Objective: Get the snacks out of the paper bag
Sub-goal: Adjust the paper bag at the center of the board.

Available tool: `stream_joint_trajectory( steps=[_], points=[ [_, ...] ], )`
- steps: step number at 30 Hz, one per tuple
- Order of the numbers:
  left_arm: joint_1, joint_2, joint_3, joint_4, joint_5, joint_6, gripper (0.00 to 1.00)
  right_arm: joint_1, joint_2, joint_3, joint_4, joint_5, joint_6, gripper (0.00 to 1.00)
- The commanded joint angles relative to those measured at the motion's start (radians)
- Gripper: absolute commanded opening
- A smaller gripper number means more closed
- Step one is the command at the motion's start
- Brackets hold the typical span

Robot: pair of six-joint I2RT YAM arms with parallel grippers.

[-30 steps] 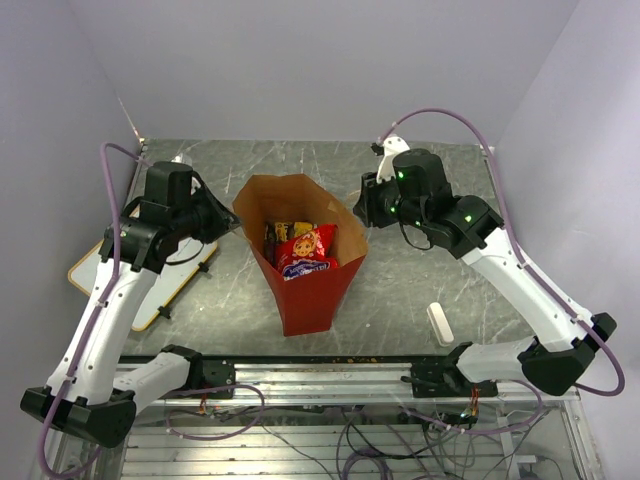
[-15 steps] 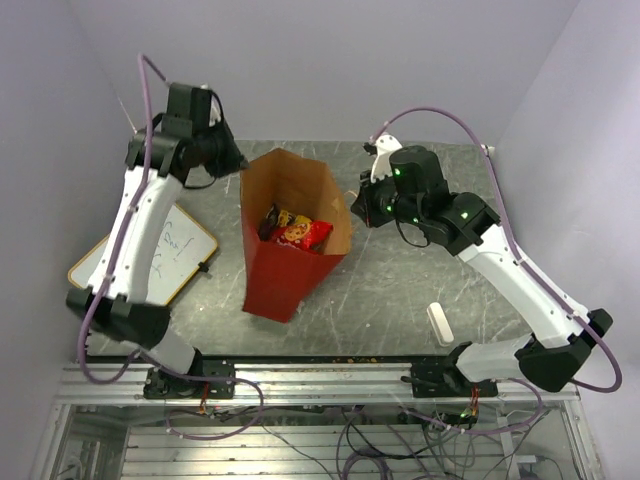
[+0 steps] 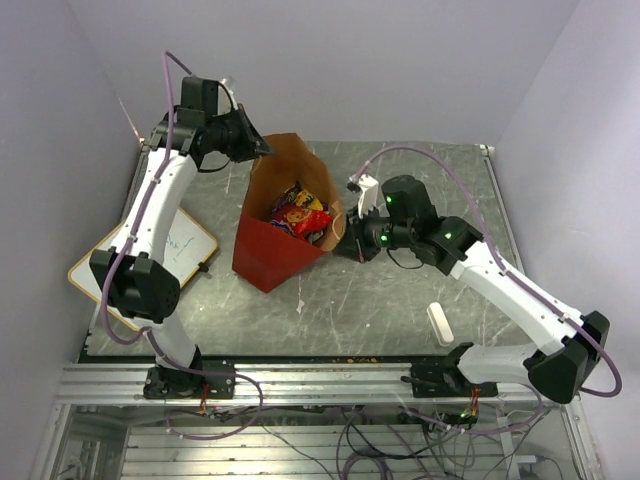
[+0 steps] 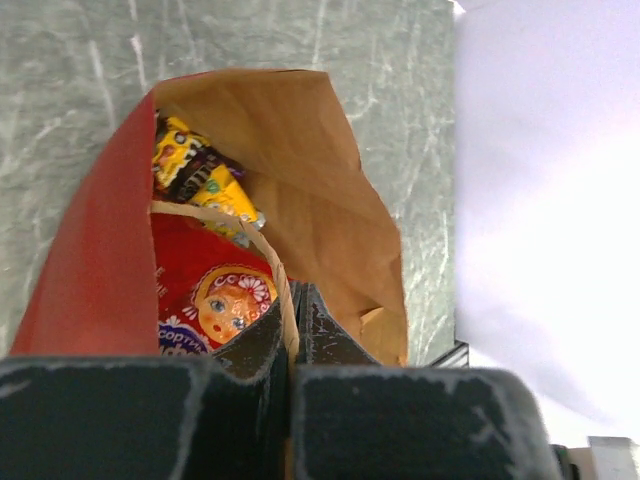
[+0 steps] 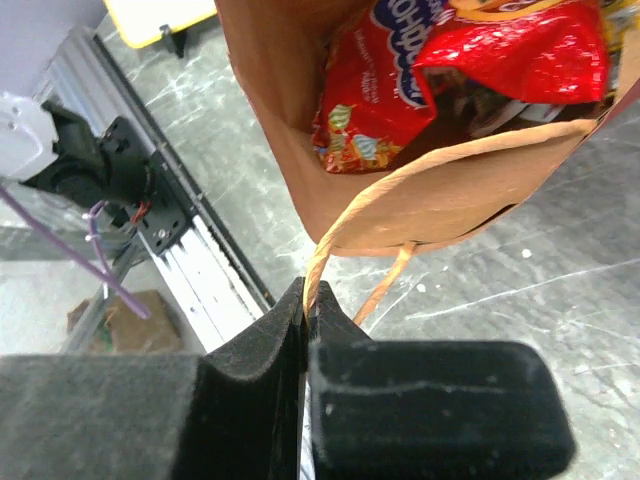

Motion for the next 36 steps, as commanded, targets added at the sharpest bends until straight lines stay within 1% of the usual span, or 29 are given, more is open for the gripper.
stream_joint_trajectory(
  steps=[1,3,6,9,11,13,16,20,23,25,28,31,34,36],
  points=[
    [-0.036,-0.063,-0.015,0.172,0.110,-0.040,0.07,0.004,-0.066,-0.047,0.040,-0.152,0.001,0.00],
    [-0.068,-0.069,-0.032,0.191,0.127,-0.056,0.07,0.004,-0.074,-0.061,0.007,-0.162,-0.016,0.00],
    [-0.121,-0.090,-0.054,0.214,0.116,-0.077,0.07,0.005,-0.092,-0.081,-0.040,-0.109,-0.017,0.00],
    [-0.153,-0.116,-0.077,0.244,0.106,-0.072,0.07,0.004,-0.118,-0.112,-0.022,-0.057,0.015,0.01],
    [-0.154,-0.114,-0.051,0.225,0.087,-0.040,0.07,0.005,-0.105,-0.116,0.011,-0.030,0.053,0.01],
    [-0.151,-0.072,0.050,0.138,0.055,0.045,0.07,0.005,-0.061,-0.073,0.025,0.003,0.076,0.01],
    [-0.149,0.009,0.205,0.068,0.035,0.151,0.07,0.004,0.023,0.014,0.028,0.011,0.072,0.01],
    [-0.147,0.108,0.418,0.004,0.002,0.258,0.07,0.005,0.092,0.074,0.062,-0.048,0.074,0.01],
    [-0.136,0.156,0.523,-0.023,-0.028,0.315,0.07,0.007,0.125,0.089,0.097,-0.077,0.084,0.01],
    [-0.120,0.151,0.514,0.010,-0.015,0.337,0.07,0.006,0.162,0.115,0.104,-0.089,0.086,0.01],
    [-0.103,0.117,0.449,0.082,-0.001,0.375,0.07,0.007,0.203,0.153,0.104,-0.078,0.098,0.01],
    [-0.096,0.096,0.400,0.126,0.010,0.385,0.07,0.007,0.219,0.141,0.112,-0.080,0.119,0.01],
    [-0.097,0.073,0.314,0.165,0.066,0.336,0.07,0.009,0.225,0.110,0.084,-0.079,0.117,0.01],
    [-0.106,0.032,0.203,0.223,0.104,0.289,0.07,0.009,0.218,0.081,0.060,-0.078,0.109,0.01]
  ],
)
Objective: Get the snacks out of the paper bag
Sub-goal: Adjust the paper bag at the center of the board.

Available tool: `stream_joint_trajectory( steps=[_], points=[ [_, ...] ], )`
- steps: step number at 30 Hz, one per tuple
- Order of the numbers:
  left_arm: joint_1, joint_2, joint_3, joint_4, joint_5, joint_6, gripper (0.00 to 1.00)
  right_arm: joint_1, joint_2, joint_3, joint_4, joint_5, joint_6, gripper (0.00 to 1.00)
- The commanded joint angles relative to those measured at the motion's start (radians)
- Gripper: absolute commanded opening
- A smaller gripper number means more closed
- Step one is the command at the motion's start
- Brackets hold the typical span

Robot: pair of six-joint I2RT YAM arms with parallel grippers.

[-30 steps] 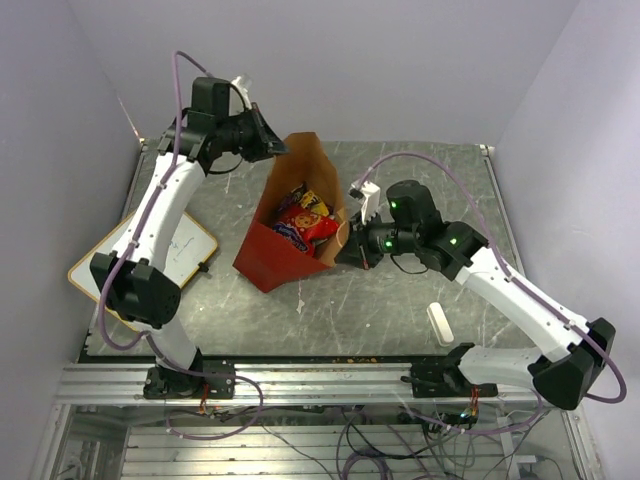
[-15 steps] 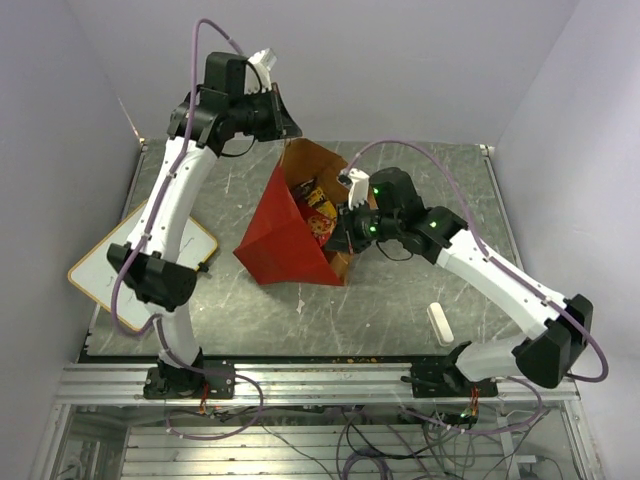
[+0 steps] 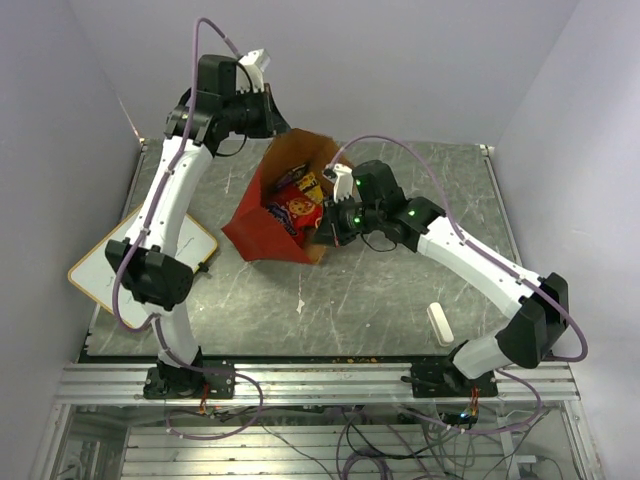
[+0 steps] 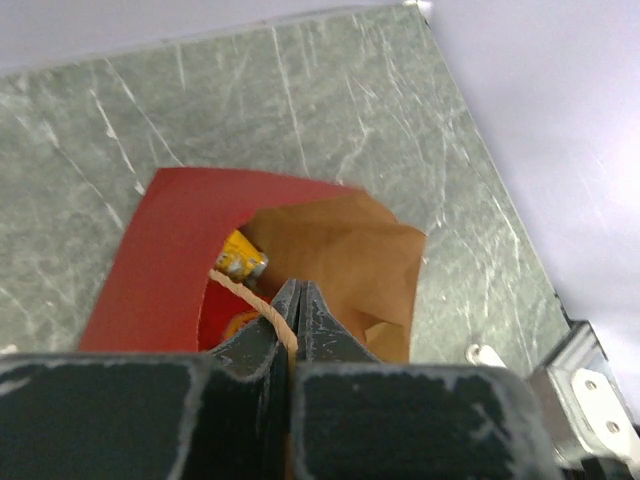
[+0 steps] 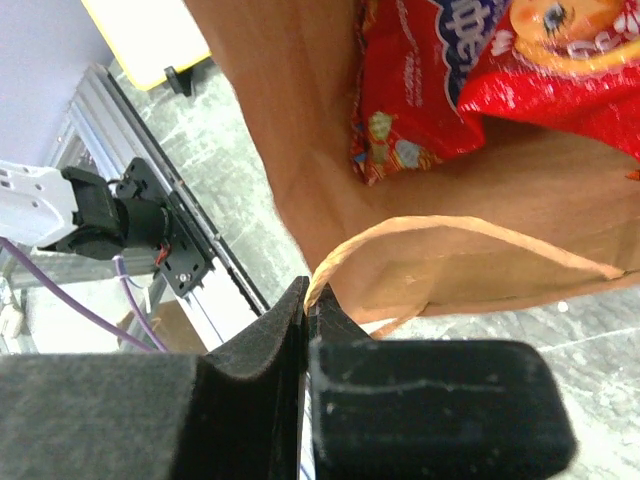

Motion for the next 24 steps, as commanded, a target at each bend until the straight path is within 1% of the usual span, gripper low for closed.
stream_joint_trajectory(
  steps=[1,5,9,12,14,18,20,22,24],
  points=[
    [-0.021,-0.144,-0.165,0.247,0.114,-0.065,0.07,0.007,-0.019,-0.053,-0.022,-0.024,0.007,0.01],
    [-0.050,-0.229,-0.315,0.310,0.140,-0.120,0.07,0.007,-0.062,-0.110,-0.034,-0.047,0.005,0.01],
    [-0.062,-0.273,-0.395,0.329,0.149,-0.162,0.07,0.042,-0.079,-0.108,-0.046,-0.015,-0.023,0.02],
    [-0.076,-0.273,-0.422,0.357,0.163,-0.205,0.07,0.088,-0.053,-0.086,-0.043,-0.011,-0.028,0.02],
    [-0.094,-0.258,-0.412,0.367,0.181,-0.228,0.07,0.111,-0.041,-0.071,-0.041,-0.012,-0.027,0.02],
    [-0.126,-0.251,-0.407,0.346,0.180,-0.218,0.07,0.133,-0.045,-0.091,-0.029,0.029,0.012,0.03],
    [-0.132,-0.257,-0.442,0.365,0.192,-0.227,0.07,0.133,-0.049,-0.088,-0.066,0.073,0.018,0.04],
    [-0.141,-0.272,-0.478,0.377,0.198,-0.235,0.07,0.130,-0.067,-0.081,-0.138,0.151,0.017,0.05],
    [-0.149,-0.295,-0.518,0.401,0.194,-0.247,0.07,0.128,-0.105,-0.084,-0.200,0.244,0.002,0.14]
  ],
)
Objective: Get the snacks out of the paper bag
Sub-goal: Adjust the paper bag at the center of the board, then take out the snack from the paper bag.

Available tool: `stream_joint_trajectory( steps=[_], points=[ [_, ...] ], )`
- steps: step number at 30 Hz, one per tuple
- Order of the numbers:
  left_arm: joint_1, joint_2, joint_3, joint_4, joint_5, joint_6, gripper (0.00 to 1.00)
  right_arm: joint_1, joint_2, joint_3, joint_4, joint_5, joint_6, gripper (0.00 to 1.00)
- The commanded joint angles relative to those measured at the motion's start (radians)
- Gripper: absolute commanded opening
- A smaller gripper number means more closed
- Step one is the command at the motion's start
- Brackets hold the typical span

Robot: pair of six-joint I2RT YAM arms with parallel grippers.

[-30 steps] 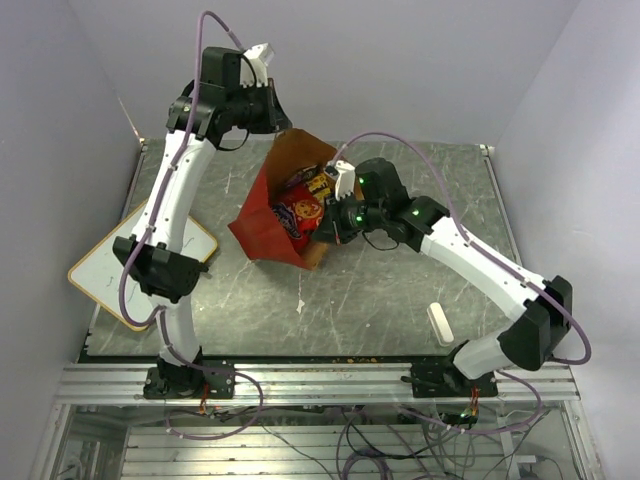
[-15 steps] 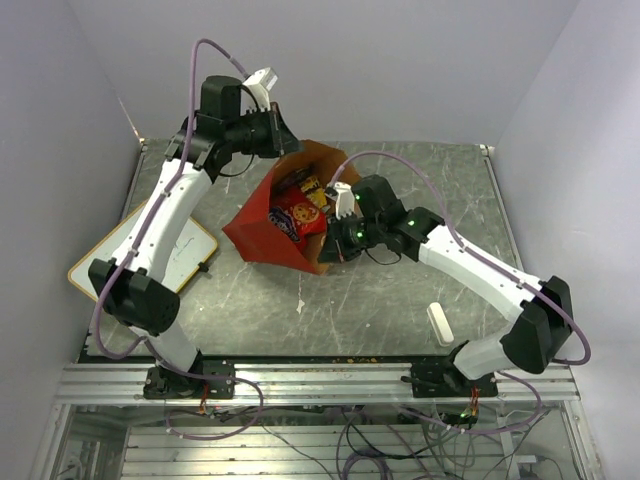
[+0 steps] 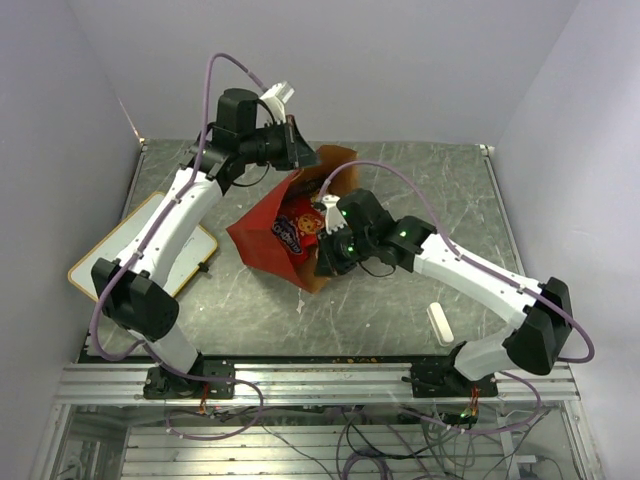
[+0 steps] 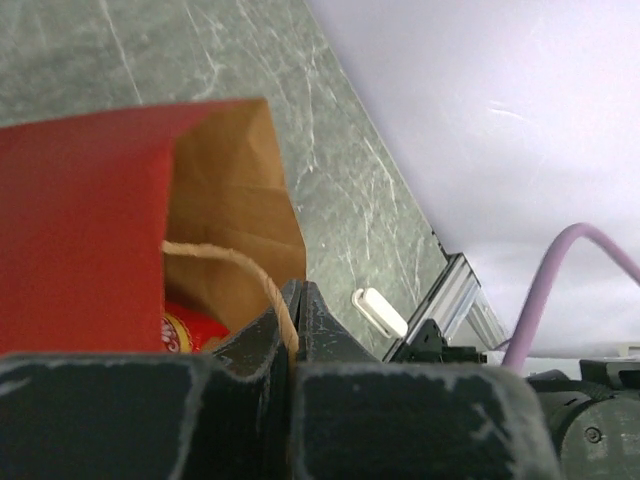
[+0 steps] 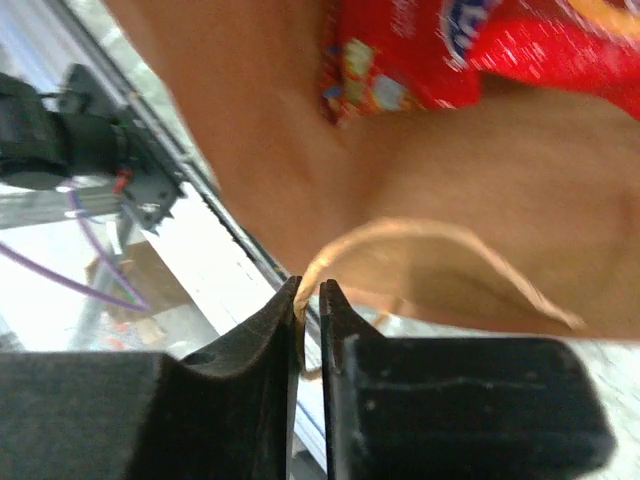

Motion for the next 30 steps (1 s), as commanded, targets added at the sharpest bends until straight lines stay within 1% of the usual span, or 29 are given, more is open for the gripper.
stream_joint_trajectory(
  steps=[1,4,5,7,9,11,12,14,15,17,18,19,20,21,22,23,25,27,30],
  points=[
    [-0.023,-0.062,-0.070,0.110,0.042,-0.043,0.07,-0.003,-0.085,0.018,-0.150,0.202,-0.010,0.19],
    [-0.023,-0.081,-0.085,0.086,0.025,-0.044,0.07,-0.005,-0.163,-0.007,-0.218,0.308,-0.035,0.41],
    [-0.023,-0.084,-0.087,0.074,0.027,-0.041,0.07,-0.004,-0.187,-0.008,-0.243,0.346,-0.039,0.46],
    [-0.023,-0.088,-0.083,0.044,0.039,-0.024,0.07,-0.004,-0.219,0.005,-0.298,0.406,-0.067,0.54],
    [-0.022,-0.094,-0.073,0.005,0.037,0.004,0.07,-0.004,-0.223,0.053,-0.350,0.447,-0.120,0.58],
    [-0.023,-0.102,-0.067,-0.011,0.034,0.009,0.07,-0.005,-0.206,0.130,-0.387,0.495,-0.181,0.60],
    [-0.023,-0.104,-0.067,-0.014,0.033,0.007,0.07,-0.004,-0.189,0.174,-0.391,0.510,-0.218,0.61],
    [-0.022,-0.106,-0.066,-0.018,0.031,-0.007,0.07,-0.004,-0.150,0.248,-0.369,0.513,-0.295,0.70],
    [-0.023,-0.105,-0.063,-0.019,0.027,-0.014,0.07,-0.003,-0.129,0.275,-0.348,0.487,-0.341,0.73],
    [-0.023,-0.099,-0.053,-0.027,0.025,-0.029,0.07,-0.001,-0.096,0.288,-0.282,0.433,-0.461,0.74],
    [-0.022,-0.096,-0.045,-0.033,0.024,-0.033,0.07,0.001,-0.095,0.270,-0.222,0.413,-0.521,0.75],
    [-0.023,-0.095,-0.034,-0.046,0.020,-0.034,0.07,0.001,-0.106,0.215,-0.125,0.388,-0.589,0.76],
    [-0.023,-0.094,-0.030,-0.053,0.017,-0.035,0.07,0.002,-0.117,0.169,-0.069,0.331,-0.675,0.77],
    [-0.023,-0.095,-0.030,-0.059,0.015,-0.034,0.07,0.003,-0.124,0.136,-0.040,0.248,-0.824,0.76],
    [-0.023,-0.094,-0.027,-0.064,0.016,-0.031,0.07,0.005,-0.124,0.109,-0.022,0.190,-0.939,0.75],
    [-0.023,-0.092,-0.022,-0.075,0.015,-0.027,0.07,0.005,-0.120,0.097,-0.001,0.163,-1.010,0.75],
    [-0.023,-0.087,-0.012,-0.093,0.012,-0.019,0.07,0.004,-0.099,0.086,0.047,0.144,-1.096,0.77],
    [-0.023,-0.086,-0.013,-0.093,0.010,-0.027,0.07,0.003,-0.076,0.075,0.046,0.106,-1.188,0.77],
    [-0.023,-0.087,-0.031,-0.059,0.010,-0.062,0.07,0.002,-0.065,-0.007,0.100,0.078,-1.268,0.78]
  ],
)
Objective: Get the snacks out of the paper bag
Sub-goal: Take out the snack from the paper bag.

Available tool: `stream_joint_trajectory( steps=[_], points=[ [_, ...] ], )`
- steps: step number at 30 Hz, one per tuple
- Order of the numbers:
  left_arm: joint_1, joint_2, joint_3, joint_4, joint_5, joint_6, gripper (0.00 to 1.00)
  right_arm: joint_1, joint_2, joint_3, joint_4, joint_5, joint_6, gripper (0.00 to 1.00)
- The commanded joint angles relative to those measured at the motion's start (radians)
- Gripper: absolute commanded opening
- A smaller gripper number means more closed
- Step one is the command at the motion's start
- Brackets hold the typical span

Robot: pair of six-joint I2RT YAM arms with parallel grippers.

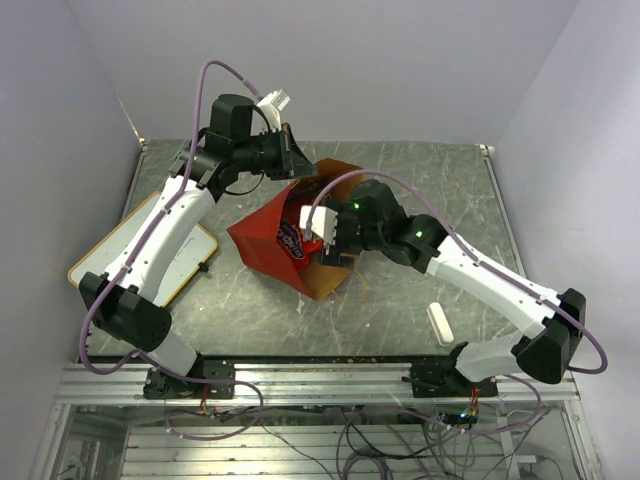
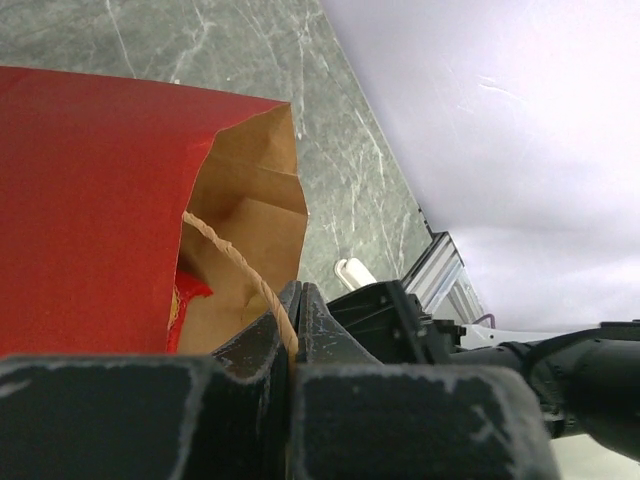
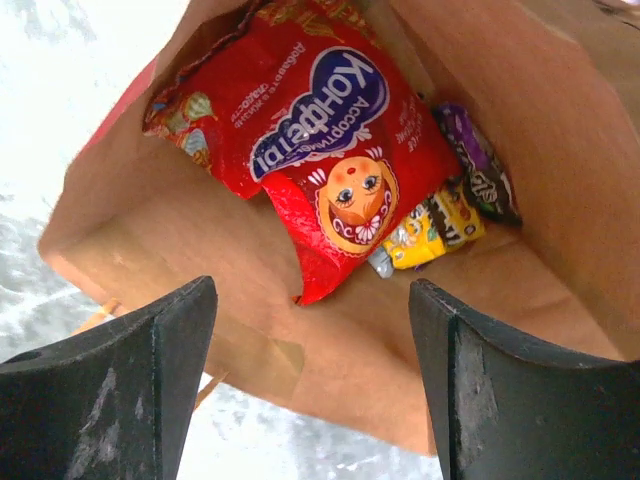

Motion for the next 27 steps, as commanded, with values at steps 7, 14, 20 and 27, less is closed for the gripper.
stream_joint_trajectory(
  steps=[7,14,20,27],
  points=[
    [-0.007,0.002,0.050,0.008,0.017,-0.058,0.07,-0.006,0.045,-0.245,0.305,-0.110,-0.300,0.79],
    [0.004,-0.048,-0.072,0.090,0.056,-0.125,0.07,-0.026,0.121,-0.350,0.598,-0.098,-0.360,0.76],
    [0.016,-0.021,-0.020,0.049,0.069,-0.088,0.07,-0.032,0.200,-0.430,0.834,-0.023,-0.469,0.75],
    [0.037,0.001,0.003,0.010,0.098,-0.062,0.07,-0.035,0.310,-0.371,0.870,0.028,-0.563,0.57]
  ],
)
